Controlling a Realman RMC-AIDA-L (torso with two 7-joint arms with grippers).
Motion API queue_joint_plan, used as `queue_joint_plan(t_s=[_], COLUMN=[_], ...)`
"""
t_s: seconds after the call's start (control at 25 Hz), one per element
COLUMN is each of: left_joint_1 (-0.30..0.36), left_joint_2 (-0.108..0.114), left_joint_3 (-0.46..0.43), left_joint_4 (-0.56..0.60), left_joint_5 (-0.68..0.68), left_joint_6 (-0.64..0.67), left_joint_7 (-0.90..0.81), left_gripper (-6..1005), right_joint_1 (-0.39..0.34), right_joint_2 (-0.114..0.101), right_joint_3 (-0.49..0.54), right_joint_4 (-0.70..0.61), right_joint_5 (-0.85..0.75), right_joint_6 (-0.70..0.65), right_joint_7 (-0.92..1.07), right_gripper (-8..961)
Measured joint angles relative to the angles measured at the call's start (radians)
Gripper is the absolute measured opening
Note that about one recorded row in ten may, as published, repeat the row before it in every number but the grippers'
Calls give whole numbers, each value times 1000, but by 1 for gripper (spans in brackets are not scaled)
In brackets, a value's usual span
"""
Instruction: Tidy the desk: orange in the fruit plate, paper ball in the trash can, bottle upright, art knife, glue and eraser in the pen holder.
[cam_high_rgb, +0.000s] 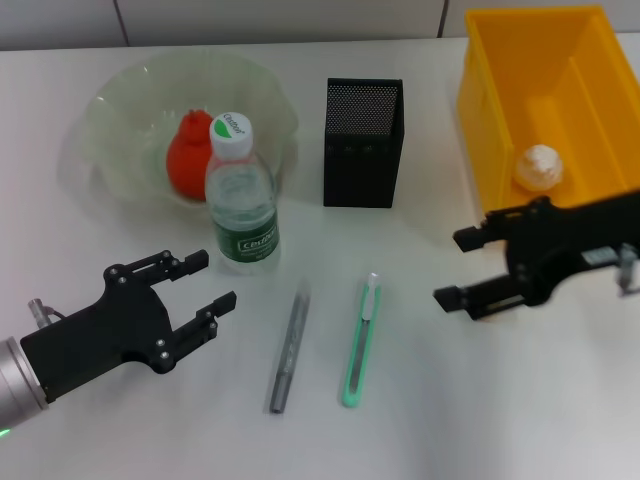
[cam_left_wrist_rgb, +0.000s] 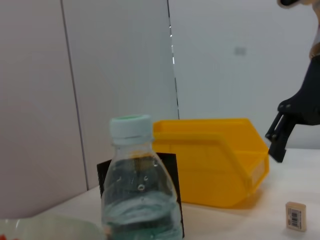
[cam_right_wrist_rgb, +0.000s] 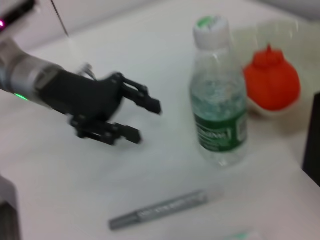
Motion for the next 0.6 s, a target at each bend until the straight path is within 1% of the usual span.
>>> queue_joint_plan(t_s=[0.04,0.08,0.12,0.16,0.2,0.24,0.28,0.32,0.36,0.4,0.44,0.56,0.6], left_joint_1=[-2,-3,-5,-8,-12,-14,-17,-17,-19,-21,-23,-25,-29], left_joint_2=[0,1,2,7,9,12,14,14,15,15,15,15,16], left_joint_3=[0,0,-1,-4,-5,-5,-5,-5,-4,-1,2,2,-3], left_joint_4=[0,0,0,1,1,1,0,0,0,-1,-1,-1,-2], left_joint_5=[0,0,0,0,0,0,0,0,0,0,2,9,42], left_joint_6=[-2,-4,-4,-4,-4,-4,-3,-3,-2,-2,-2,-2,-8], left_joint_7=[-15,-29,-43,-69,-80,-87,-94,-94,-98,-98,-100,-102,-106], left_gripper=[371,409,448,487,525,564,604,644,683,723,763,796,807], right_joint_1=[0,49,49,74,132,132,179,203,203,239,239,283,306], right_joint_2=[0,-1,-1,-1,-1,-1,-1,0,0,1,1,1,1], right_joint_3=[0,-78,-78,-119,-210,-210,-282,-316,-316,-354,-354,-387,-403], right_joint_4=[0,-39,-39,-54,-64,-64,-54,-44,-44,-13,-13,50,88], right_joint_5=[0,-100,-100,-146,-246,-246,-311,-335,-335,-360,-360,-368,-366], right_joint_6=[0,4,4,4,12,12,31,43,43,72,72,120,145], right_joint_7=[0,136,136,194,310,310,401,442,442,497,497,541,558], right_gripper=[821,821,821,821,821,821,821,821,821,821,821,821,821])
